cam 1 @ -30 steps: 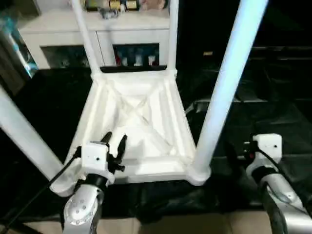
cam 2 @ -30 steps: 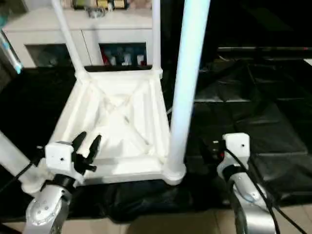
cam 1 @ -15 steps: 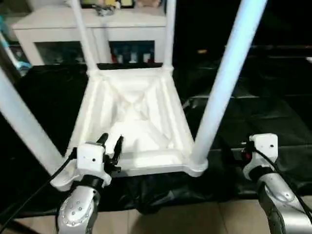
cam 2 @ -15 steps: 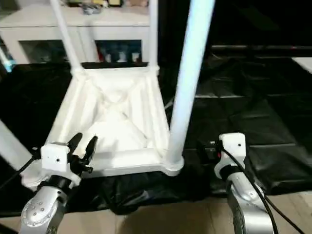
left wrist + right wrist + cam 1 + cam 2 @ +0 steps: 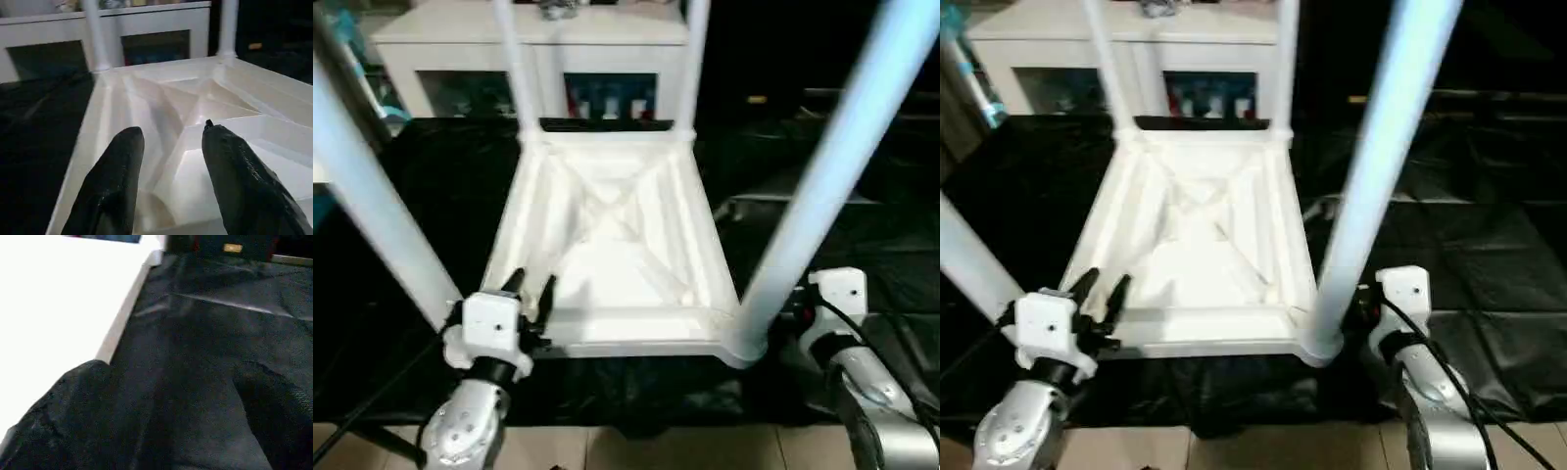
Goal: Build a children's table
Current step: Rotate leg to tighten
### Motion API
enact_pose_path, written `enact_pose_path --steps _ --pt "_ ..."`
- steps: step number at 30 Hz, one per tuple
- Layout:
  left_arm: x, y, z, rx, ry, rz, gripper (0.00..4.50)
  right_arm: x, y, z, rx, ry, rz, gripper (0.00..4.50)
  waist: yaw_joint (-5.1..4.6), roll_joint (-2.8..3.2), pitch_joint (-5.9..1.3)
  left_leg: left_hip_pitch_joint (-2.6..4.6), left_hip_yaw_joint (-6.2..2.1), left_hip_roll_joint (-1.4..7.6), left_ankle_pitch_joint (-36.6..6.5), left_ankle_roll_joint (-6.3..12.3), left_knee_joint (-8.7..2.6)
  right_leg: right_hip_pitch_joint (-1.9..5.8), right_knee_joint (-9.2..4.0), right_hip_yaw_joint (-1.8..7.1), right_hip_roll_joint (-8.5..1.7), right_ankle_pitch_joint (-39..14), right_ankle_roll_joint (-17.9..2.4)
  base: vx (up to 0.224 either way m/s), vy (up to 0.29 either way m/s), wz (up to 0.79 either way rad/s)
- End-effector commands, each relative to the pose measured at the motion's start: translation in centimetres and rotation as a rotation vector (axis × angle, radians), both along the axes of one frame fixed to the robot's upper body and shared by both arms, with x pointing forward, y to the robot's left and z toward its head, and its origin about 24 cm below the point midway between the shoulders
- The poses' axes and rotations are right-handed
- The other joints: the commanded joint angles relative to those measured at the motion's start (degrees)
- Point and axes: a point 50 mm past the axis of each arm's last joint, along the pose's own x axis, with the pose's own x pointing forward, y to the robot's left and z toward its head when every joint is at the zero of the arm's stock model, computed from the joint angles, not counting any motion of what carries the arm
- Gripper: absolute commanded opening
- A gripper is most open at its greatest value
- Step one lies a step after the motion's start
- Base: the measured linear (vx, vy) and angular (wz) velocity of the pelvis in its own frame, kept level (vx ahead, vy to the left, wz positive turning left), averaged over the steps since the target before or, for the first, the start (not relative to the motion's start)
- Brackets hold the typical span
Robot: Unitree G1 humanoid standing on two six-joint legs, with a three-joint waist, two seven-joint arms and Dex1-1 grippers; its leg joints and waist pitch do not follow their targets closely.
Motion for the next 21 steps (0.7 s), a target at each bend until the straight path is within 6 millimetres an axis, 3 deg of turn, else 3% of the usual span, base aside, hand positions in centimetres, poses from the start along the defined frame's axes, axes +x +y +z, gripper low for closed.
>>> enact_pose_path --steps 1,2,3,4,5,6,7,8,9,10,11,12,13,14,15,16,17,18,19,20,21 --pt "0.0 -0.4 -0.1 -0.052 0.016 -0.009 2.26 0.0 -0.3 0.0 -0.006 -0.006 -0.004 4.50 -1.34 1.28 -2.24 3.94 -5.78 10.82 -11.98 -1.53 -9.65 -0.84 1.73 -2.23 1.99 -2.40 -4.81 0.000 0.000 0.00" --pt "0.0 -0.4 -0.1 -0.057 0.023 -0.010 2.26 0.0 -0.2 0.0 -0.006 -0.007 -0.001 4.50 -1.44 0.53 -2.23 2.87 -3.85 8.66 -13.21 2.72 -7.94 0.06 -0.15 -1.52 0.02 -0.76 -3.60 0.000 0.000 0.00" --pt "0.0 -0.3 -0.1 -0.049 0.021 -0.010 2.26 0.0 -0.2 0.0 -0.006 -0.008 0.003 4.50 -0.39 -1.20 -2.02 0.71 0.13 2.15 -17.51 3.21 -4.84 0.67 -4.41 0.79 -2.78 -4.12 -2.83 0.000 0.000 0.00" --pt "0.0 -0.3 -0.1 -0.049 0.021 -0.010 2.26 0.0 -0.2 0.0 -0.006 -0.008 0.003 4.50 -0.04 -2.20 -2.14 0.49 0.50 1.17 -18.90 3.66 -3.69 0.69 -5.46 1.64 -4.31 -12.43 -1.58 -0.039 -0.058 -0.02" --pt "0.0 -0.3 -0.1 -0.042 0.016 -0.009 2.26 0.0 -0.1 0.0 -0.008 -0.008 0.007 4.50 0.84 -3.48 -2.10 -0.68 0.07 1.11 -16.32 5.80 -0.90 1.74 -7.90 4.60 -8.77 -29.54 1.84 -0.054 -0.048 -0.06" --pt "0.0 -0.3 -0.1 -0.040 0.014 -0.008 2.26 0.0 -0.1 -0.1 -0.009 -0.008 0.009 4.50 1.64 -3.61 -2.04 -2.10 -2.05 1.84 -10.90 7.85 3.52 1.94 -9.56 8.01 -14.36 -41.31 4.82 -0.054 -0.048 -0.06" --pt "0.0 -0.3 0.0 -0.030 0.010 -0.003 2.26 0.0 -0.1 -0.1 -0.009 -0.008 0.010 4.50 1.53 -3.68 -1.77 -3.46 -3.22 1.95 -9.89 8.15 4.93 2.36 -9.70 8.95 -15.55 -44.04 4.54 -0.053 0.022 -0.14" --pt "0.0 -0.2 0.1 -0.013 -0.006 -0.004 2.26 0.0 0.0 -0.1 -0.009 -0.009 0.010 4.50 0.89 -3.51 -1.35 -4.43 -4.85 1.59 -9.23 7.90 4.17 2.62 -8.85 7.62 -13.70 -43.11 1.17 -0.035 0.089 -0.21" --pt "0.0 -0.2 0.2 0.004 -0.013 -0.001 2.26 0.0 -0.1 -0.1 -0.010 -0.009 0.010 4.50 0.45 -2.50 -1.36 -1.87 -4.39 1.35 -9.33 6.78 -1.59 1.84 -7.58 2.89 -6.76 -36.97 -3.80 -0.035 0.089 -0.21" --pt "0.0 -0.3 0.3 0.015 -0.025 -0.001 2.26 0.1 -0.1 -0.1 -0.011 -0.010 0.009 4.50 -0.02 -1.38 -1.82 0.30 -3.30 1.09 -8.69 5.82 -3.62 1.38 -6.38 0.35 -2.68 -30.05 -5.73 -0.026 0.117 -0.03" --pt "-0.1 -0.3 0.3 0.022 -0.028 -0.003 2.26 0.1 -0.3 0.0 -0.014 -0.011 0.006 4.50 -1.58 -1.09 -1.13 1.87 -3.68 3.00 -22.65 3.21 -5.94 -0.62 -4.43 -0.80 2.02 -18.64 -5.31 -0.072 0.098 0.17" --pt "-0.1 -0.3 0.3 0.021 -0.028 -0.003 2.26 0.1 -0.4 0.0 -0.015 -0.011 0.006 4.50 -1.61 0.60 -1.95 3.14 -5.50 5.25 -30.14 -4.97 -7.48 0.02 -2.24 -0.62 2.44 -9.08 -5.22 -0.084 0.156 0.22" --pt "-0.1 -0.2 0.3 0.017 -0.025 0.002 2.26 0.1 -0.5 -0.1 -0.021 -0.011 0.004 4.50 -2.11 1.20 -1.74 3.28 -6.47 6.44 -31.90 -8.25 -8.62 0.04 -1.05 -1.18 2.66 -5.18 -5.45 -0.072 0.093 0.14" --pt "-0.1 -0.2 0.2 0.012 -0.023 0.010 2.26 0.0 -0.7 -0.1 -0.031 -0.011 0.006 4.50 -3.35 1.72 -1.45 3.19 -8.77 9.44 -31.08 -10.39 -10.83 -0.05 1.55 -2.35 2.59 -1.47 -5.00 -0.025 0.078 0.03" --pt "-0.2 -0.1 0.2 0.009 -0.022 0.016 2.26 0.0 -0.8 -0.2 -0.037 -0.010 0.008 4.50 -3.60 1.61 -1.70 3.72 -9.70 11.68 -26.42 -7.23 -11.20 -0.75 3.26 -2.69 1.94 -2.16 -4.18 0.000 0.000 0.00" --pt "-0.3 0.1 -0.1 -0.023 -0.001 0.030 2.26 -0.2 -1.1 -0.3 -0.051 -0.010 0.016 4.50 -3.73 1.61 -1.65 3.50 -9.51 11.97 -24.65 -4.65 -10.91 -0.82 3.74 -2.64 1.49 -3.47 -3.46 0.000 0.000 0.00" --pt "-0.4 0.2 -0.2 -0.034 0.010 0.037 2.26 -0.3 -1.4 -0.3 -0.061 -0.005 0.022 4.50 -3.85 1.08 -1.65 2.77 -8.46 11.37 -22.75 1.50 -10.29 -0.05 3.08 -2.27 0.29 -5.32 -3.66 -0.033 -0.077 -0.06" --pt "-0.5 0.2 -0.3 -0.036 0.010 0.040 2.26 -0.4 -1.6 -0.4 -0.070 0.001 0.027 4.50 -3.90 -0.56 -1.96 1.97 -7.04 9.19 -21.74 6.49 -9.00 1.12 1.65 -1.00 -1.08 -3.91 -4.65 -0.033 -0.077 -0.06" --pt "-0.6 0.3 -0.3 -0.033 0.008 0.039 2.26 -0.5 -2.0 -0.5 -0.077 0.007 0.028 4.50 -3.31 -1.92 -2.03 -0.74 -2.27 2.59 -22.01 7.09 -4.32 1.86 -4.02 -0.04 -2.92 -7.55 -9.80 -0.052 -0.116 -0.09" --pt "-0.7 0.3 -0.3 -0.031 0.007 0.037 2.26 -0.6 -2.3 -0.6 -0.083 0.012 0.027 4.50 -2.44 -3.23 -2.08 -0.93 -0.01 -1.03 -18.37 5.89 -0.47 1.50 -6.23 0.03 -3.80 -17.07 -7.89 -0.086 -0.123 -0.07" --pt "-0.9 0.3 -0.4 -0.032 0.008 0.035 2.26 -0.8 -3.3 -0.6 -0.087 0.022 0.007 4.50 -0.99 -3.73 -2.00 -0.87 -0.88 -0.02 -9.82 3.73 0.08 1.62 -7.32 1.84 -6.59 -32.84 -1.19 -0.086 -0.123 -0.07"
